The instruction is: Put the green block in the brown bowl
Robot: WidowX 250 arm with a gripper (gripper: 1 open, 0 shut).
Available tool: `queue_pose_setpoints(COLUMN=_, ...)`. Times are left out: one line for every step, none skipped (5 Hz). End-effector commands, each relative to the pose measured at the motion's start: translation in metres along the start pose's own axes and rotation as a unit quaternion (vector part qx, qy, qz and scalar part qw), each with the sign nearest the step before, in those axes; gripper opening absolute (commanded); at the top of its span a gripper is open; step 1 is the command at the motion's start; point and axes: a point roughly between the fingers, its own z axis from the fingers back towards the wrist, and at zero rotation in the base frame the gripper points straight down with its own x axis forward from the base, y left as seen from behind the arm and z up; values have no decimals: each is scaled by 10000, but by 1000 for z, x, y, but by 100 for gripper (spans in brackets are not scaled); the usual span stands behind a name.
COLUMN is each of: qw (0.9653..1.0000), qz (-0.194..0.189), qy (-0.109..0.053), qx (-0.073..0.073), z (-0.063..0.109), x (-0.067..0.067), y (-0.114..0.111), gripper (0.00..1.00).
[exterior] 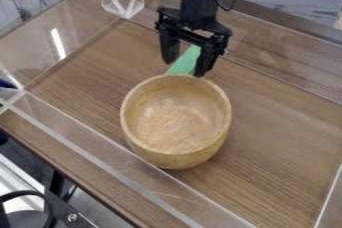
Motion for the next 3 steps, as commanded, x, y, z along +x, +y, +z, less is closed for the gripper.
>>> queue_pose_setpoints(qw=9999, qz=25, qy=-97, qx=39, z=0, x=9, y=6, gripper=100)
queue_pose_setpoints(qw=10000, qz=58, qy=-3, qx=61, z=-11, x=13, y=8, gripper=100)
queue_pose_setpoints(qw=10000, qz=33, qy=-64, qx=21, z=-13, x=16, y=12, gripper=100)
